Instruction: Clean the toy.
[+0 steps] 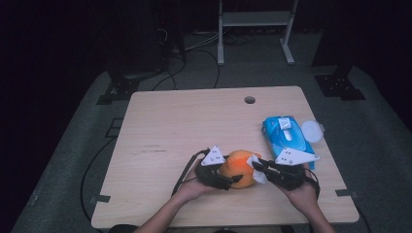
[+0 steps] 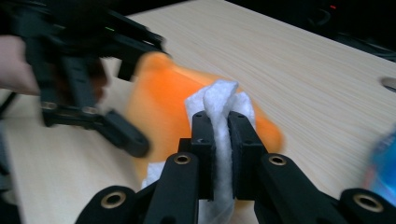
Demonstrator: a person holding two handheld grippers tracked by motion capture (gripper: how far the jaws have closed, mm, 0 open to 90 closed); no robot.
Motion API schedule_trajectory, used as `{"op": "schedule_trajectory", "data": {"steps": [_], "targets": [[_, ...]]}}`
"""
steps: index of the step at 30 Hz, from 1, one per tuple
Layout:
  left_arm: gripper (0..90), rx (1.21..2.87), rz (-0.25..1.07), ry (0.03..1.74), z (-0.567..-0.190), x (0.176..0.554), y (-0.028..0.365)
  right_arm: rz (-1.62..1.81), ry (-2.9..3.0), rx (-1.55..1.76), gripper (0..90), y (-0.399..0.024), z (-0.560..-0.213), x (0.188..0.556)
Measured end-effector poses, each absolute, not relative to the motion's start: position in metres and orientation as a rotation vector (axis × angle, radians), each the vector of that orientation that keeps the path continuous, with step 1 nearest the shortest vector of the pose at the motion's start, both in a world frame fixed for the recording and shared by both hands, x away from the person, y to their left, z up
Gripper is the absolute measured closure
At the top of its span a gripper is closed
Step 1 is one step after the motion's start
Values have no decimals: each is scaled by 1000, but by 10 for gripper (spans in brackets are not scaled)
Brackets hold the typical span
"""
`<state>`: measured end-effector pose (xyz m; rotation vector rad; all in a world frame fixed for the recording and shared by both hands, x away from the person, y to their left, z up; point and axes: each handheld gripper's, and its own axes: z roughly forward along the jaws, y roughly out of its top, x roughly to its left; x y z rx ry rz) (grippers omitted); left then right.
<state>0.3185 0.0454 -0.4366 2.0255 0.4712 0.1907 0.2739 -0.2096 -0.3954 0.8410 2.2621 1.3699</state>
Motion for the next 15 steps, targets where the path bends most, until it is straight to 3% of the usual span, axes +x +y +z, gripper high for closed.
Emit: {"op": "schedule_trajectory", "data": {"steps": [8,15], "targets": [[229,1957,133,588,-437,327,50,1319,2238,959,813,-228,-403,287],[204,1965,151,588,-437,323,45,1385,2303,797,813,-196,-396,275]]}}
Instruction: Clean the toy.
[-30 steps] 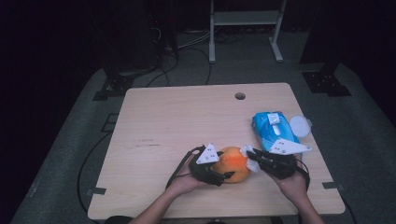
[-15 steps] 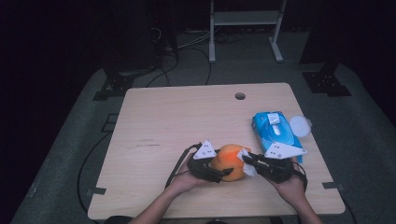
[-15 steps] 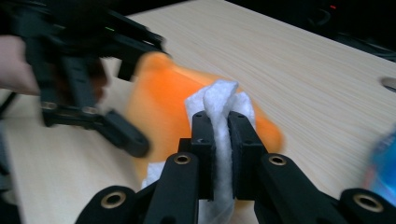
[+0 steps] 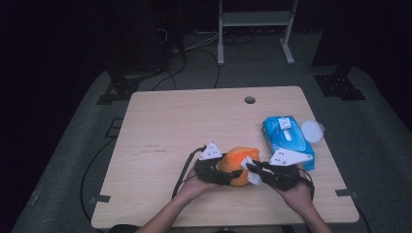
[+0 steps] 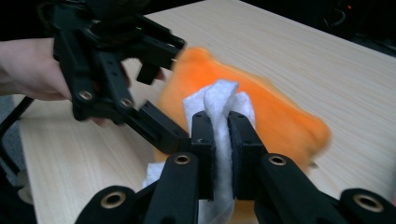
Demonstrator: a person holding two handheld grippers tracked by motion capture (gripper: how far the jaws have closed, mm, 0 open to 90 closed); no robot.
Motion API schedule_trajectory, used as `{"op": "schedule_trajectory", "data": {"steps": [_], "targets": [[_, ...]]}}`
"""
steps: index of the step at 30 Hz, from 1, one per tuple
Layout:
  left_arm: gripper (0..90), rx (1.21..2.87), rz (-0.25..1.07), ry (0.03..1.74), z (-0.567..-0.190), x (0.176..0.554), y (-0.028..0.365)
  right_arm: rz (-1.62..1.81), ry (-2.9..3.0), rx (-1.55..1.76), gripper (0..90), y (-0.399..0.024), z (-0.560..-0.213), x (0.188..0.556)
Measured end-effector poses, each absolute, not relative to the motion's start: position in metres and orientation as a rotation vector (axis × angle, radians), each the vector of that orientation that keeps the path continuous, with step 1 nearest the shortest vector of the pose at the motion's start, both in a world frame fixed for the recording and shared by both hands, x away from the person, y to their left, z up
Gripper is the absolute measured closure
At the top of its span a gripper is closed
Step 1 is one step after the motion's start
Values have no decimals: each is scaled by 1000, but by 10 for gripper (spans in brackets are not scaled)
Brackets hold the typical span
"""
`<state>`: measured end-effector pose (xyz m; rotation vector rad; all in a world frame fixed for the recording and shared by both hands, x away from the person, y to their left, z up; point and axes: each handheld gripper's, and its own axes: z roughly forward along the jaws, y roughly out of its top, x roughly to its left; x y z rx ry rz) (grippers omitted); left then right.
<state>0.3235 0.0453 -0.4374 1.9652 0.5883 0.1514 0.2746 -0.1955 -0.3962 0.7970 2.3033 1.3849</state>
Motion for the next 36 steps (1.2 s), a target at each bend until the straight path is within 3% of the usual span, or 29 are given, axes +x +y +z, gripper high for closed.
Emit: {"op": "schedule_trajectory", "data": {"steps": [3,9,16,23,29,31,35,36], "targets": [[148,1998,161,527,-437,322,44,1353,2287,815,813,-197,-395,277],[284,2030,249,468,-435,314,37,1349,2249,869,814,-206,-395,279],[293,2090,336,354,-437,301,25,1363,2299,685,813,-169,-387,261],[297,2065,307,356,-440,304,28,1362,2210,792,814,-193,-386,272],[176,2005,231,353,-439,312,34,1333,2212,955,812,-222,-400,288],[72,2014,221,372,-441,315,33,1355,2227,922,813,-219,-398,285],[50,2038,235,350,-445,316,34,1369,2249,866,813,-206,-396,280],[105,2035,234,356,-444,316,35,1372,2253,855,813,-202,-396,279]]}}
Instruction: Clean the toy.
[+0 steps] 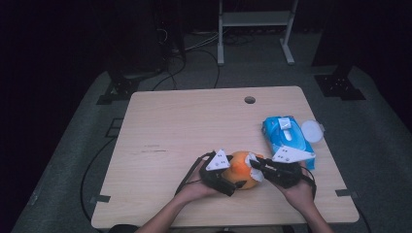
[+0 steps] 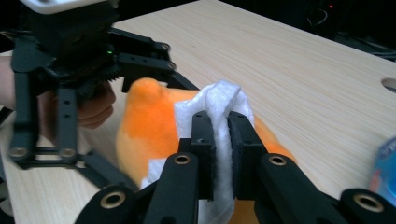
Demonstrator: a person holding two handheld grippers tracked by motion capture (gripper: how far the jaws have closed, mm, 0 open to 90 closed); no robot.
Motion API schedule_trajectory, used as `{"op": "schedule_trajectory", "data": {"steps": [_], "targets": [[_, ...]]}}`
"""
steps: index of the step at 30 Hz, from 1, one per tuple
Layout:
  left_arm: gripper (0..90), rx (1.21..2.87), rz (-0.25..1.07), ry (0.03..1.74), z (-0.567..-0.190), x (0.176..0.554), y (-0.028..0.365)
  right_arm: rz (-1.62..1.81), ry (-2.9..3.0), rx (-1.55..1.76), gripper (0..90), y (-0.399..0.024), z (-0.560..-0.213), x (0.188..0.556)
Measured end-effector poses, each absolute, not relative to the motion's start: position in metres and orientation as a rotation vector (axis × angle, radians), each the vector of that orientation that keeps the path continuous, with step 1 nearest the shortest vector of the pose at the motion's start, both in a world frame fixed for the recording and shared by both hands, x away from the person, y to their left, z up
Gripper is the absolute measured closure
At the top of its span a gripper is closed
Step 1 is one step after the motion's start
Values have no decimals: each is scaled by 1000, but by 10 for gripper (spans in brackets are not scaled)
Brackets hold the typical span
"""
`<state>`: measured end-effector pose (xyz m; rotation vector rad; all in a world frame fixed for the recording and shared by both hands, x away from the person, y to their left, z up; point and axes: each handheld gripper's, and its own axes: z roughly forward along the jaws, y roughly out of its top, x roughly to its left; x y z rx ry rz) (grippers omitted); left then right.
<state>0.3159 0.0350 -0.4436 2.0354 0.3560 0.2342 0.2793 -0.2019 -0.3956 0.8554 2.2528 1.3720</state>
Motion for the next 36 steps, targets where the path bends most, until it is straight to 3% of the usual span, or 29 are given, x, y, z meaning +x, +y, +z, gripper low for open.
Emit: {"op": "schedule_trajectory", "data": {"steps": [3,6,12,16,28,36], "targets": [[310,2043,305,344,-428,314,43,1392,2237,838,813,-196,-392,282],[340,2037,386,370,-412,316,53,1426,2214,821,813,-191,-380,292],[331,2083,521,502,-412,323,67,1415,2250,815,813,-163,-374,324],[193,2114,473,550,-428,323,63,1367,2325,859,813,-157,-393,336],[177,2120,334,414,-427,287,60,1323,2414,802,807,-187,-407,297],[179,2137,270,338,-426,272,51,1219,2486,907,799,-244,-423,285]]}}
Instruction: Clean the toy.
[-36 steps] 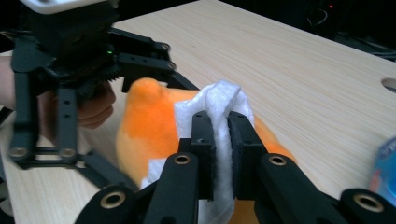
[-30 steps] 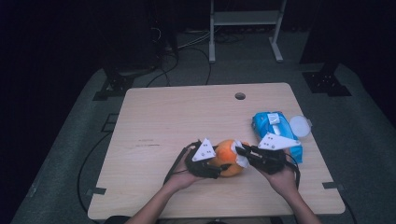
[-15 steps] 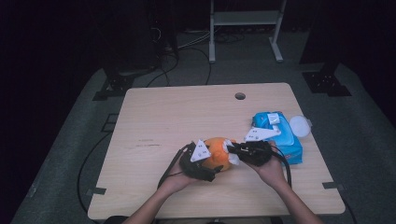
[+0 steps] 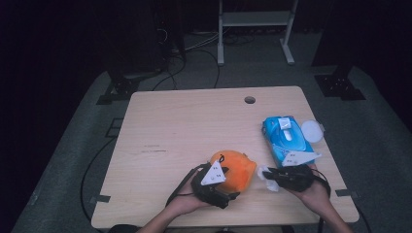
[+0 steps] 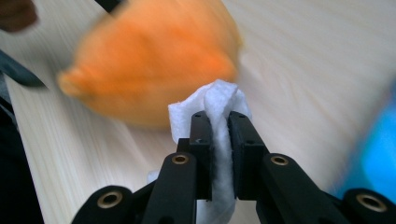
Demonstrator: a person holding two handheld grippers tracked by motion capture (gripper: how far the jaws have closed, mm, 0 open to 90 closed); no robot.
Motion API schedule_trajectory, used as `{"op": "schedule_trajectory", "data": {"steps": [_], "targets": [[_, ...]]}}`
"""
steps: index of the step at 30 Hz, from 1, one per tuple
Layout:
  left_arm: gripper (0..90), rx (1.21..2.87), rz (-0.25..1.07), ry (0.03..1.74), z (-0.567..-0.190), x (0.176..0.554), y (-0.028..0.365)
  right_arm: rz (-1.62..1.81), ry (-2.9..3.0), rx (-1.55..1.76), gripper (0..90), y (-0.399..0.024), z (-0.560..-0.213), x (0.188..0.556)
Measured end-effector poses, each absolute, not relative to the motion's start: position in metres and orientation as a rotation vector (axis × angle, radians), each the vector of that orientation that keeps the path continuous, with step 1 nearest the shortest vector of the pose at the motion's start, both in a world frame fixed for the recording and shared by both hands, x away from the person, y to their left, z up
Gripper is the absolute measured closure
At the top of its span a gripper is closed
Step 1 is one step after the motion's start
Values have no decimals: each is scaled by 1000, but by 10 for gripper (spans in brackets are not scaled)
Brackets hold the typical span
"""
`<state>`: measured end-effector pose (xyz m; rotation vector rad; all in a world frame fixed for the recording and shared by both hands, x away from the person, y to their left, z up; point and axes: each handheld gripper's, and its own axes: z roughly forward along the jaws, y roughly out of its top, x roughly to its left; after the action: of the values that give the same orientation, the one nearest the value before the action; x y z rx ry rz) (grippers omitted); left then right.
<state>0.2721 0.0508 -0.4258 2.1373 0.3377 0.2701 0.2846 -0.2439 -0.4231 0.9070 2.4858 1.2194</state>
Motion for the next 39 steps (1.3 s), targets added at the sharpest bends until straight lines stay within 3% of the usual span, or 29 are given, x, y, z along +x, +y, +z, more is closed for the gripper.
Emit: {"op": "schedule_trajectory", "data": {"steps": [3,8,16,20,24,27,29,33,39], "targets": [[178,2128,239,328,-426,273,53,1172,2502,960,763,-262,-434,283],[173,2101,183,316,-424,276,57,1142,2517,1013,602,-277,-445,279],[166,2022,218,279,-402,282,71,1255,2459,945,476,-271,-428,272],[177,2011,264,316,-399,302,82,1317,2489,868,459,-249,-425,273],[172,2013,212,427,-412,329,92,1347,2521,825,435,-230,-425,282],[134,2048,138,495,-426,343,94,1328,2553,790,417,-219,-427,289],[149,2043,16,506,-435,347,93,1285,2576,778,415,-212,-431,294],[280,2027,12,502,-435,342,96,1278,2548,777,506,-207,-428,296],[302,2001,112,531,-423,339,107,1276,2499,762,549,-192,-418,310]]}}
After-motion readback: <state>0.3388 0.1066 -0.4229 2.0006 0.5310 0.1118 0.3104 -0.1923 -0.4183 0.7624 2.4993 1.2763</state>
